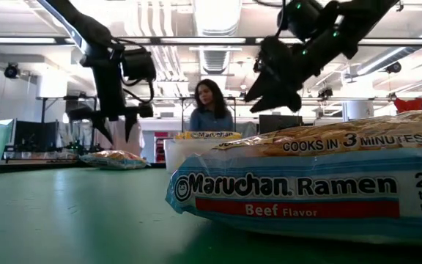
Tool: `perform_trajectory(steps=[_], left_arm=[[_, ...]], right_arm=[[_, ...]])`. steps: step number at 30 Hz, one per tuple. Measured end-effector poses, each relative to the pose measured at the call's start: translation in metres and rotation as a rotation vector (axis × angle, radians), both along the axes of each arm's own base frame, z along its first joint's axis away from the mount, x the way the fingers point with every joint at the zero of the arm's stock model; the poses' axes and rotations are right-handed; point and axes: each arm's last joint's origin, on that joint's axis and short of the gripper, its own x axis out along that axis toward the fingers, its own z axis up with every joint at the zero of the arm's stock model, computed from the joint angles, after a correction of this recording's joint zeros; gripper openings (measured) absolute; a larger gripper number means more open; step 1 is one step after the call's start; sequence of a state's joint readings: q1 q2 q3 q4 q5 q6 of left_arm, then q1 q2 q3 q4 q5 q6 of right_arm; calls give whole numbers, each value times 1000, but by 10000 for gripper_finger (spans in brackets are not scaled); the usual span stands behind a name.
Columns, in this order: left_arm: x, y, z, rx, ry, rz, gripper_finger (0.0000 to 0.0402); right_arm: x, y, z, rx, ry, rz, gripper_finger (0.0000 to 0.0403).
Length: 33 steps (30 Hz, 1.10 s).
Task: Sort Maruchan noodles
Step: Put the top left blue noodle pack into the blue bin
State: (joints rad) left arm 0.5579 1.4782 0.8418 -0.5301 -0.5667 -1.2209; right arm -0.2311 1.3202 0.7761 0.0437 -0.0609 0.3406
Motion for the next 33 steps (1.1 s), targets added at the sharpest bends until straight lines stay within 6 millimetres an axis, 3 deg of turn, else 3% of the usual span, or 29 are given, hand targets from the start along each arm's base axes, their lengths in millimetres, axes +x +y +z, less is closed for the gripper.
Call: perform_trajectory(steps=[11,19,28,33], left_arm=[[-14,24,-2,2,10,48,141],[-18,30,-5,-4,17,75,141],[-13,38,-34,-133,67,37,141],[-6,25,-32,-173,63,-38,141]], right_arm=[[8,-8,-28,98,88,-14,194],[8,-8,-28,96,85,-14,194],[8,-6,-25,137,71,43,194],[7,-5,-26,163,72,59,194]])
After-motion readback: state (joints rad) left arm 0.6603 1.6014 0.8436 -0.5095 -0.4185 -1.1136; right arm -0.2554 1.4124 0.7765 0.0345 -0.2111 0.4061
